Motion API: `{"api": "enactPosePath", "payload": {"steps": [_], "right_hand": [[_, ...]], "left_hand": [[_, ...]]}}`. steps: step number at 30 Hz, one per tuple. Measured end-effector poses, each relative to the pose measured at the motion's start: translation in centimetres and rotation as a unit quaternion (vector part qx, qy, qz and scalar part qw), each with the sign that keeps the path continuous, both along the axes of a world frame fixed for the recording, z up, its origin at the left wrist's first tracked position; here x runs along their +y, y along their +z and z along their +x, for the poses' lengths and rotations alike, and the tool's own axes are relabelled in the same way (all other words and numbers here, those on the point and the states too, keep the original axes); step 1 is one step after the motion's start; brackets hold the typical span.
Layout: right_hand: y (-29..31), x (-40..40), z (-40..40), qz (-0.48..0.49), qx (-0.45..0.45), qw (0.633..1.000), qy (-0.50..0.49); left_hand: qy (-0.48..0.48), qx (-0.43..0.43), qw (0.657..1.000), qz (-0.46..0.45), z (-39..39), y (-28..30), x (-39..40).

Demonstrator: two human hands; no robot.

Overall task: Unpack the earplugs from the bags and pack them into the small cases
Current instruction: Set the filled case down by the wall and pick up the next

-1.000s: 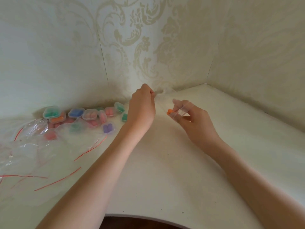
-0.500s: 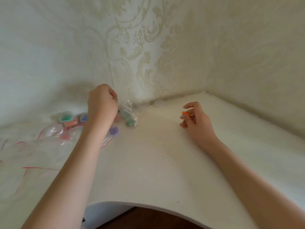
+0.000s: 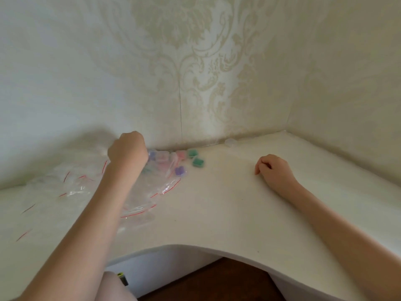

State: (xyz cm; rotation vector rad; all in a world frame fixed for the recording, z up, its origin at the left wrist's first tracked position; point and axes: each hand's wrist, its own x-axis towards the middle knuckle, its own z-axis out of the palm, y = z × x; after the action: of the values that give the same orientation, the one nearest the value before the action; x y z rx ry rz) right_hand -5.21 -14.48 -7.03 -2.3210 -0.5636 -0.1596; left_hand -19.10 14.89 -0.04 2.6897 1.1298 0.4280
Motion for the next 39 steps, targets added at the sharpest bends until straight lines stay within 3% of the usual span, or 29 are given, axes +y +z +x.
{"api": "enactPosePath", "payload": {"steps": [6,9,11,13,15,18,24,25,26,28,30,35,39], "right_hand": [[1.2,3.0,0.0,0.094,0.06,0.993,-0.048],[2.5,5.5,1.5,0.029,0.013,0.997,-0.074],[3.1,6.8,2.8,-0.032,-0.022,0.997,-0.072],[3.2,7.8,4.4,-0.069,-0.023,0.994,-0.076],[2.9,8.5,5.7,-0.125,-0.01,0.988,-0.091],[1.6,9.1,7.5,-0.208,-0.001,0.972,-0.109],[0.7,9.6,7.3,-0.075,-0.012,0.993,-0.09],[0.7,9.2,6.8,-0.038,-0.015,0.996,-0.076],[0.7,8.6,6.2,-0.001,-0.02,0.998,-0.061],[0.3,7.3,4.9,0.042,-0.03,0.998,-0.04],[-0.1,5.6,3.2,0.051,-0.041,0.997,-0.031],[-0.1,2.5,0.9,0.068,-0.024,0.997,-0.009],[0.1,2.5,0.9,0.075,0.003,0.997,0.026]], "left_hand": [[-0.048,-0.116,0.99,0.069,1.6,1.4,-2.9],[-0.154,-0.141,0.975,0.077,4.2,0.7,-7.1],[-0.234,-0.163,0.959,0.013,6.9,-0.6,-9.9],[-0.283,-0.193,0.934,-0.105,9.2,-2.3,-11.9],[-0.295,-0.246,0.905,-0.181,10.7,-4.5,-12.8],[-0.294,-0.277,0.887,-0.222,12.4,-7.8,-12.4],[-0.178,-0.286,0.85,-0.405,14.1,-7.9,-11.1],[-0.165,-0.286,0.826,-0.457,14.2,-7.4,-11.1],[-0.152,-0.284,0.781,-0.536,14.2,-6.9,-11.1],[-0.154,-0.259,0.659,-0.689,13.8,-5.8,-11.1],[-0.201,-0.201,0.594,-0.752,13.2,-5.5,-11.1],[-0.262,-0.139,0.513,-0.805,12.5,-5.6,-11.9],[-0.285,-0.158,0.508,-0.797,12.5,-5.7,-11.9]]}}
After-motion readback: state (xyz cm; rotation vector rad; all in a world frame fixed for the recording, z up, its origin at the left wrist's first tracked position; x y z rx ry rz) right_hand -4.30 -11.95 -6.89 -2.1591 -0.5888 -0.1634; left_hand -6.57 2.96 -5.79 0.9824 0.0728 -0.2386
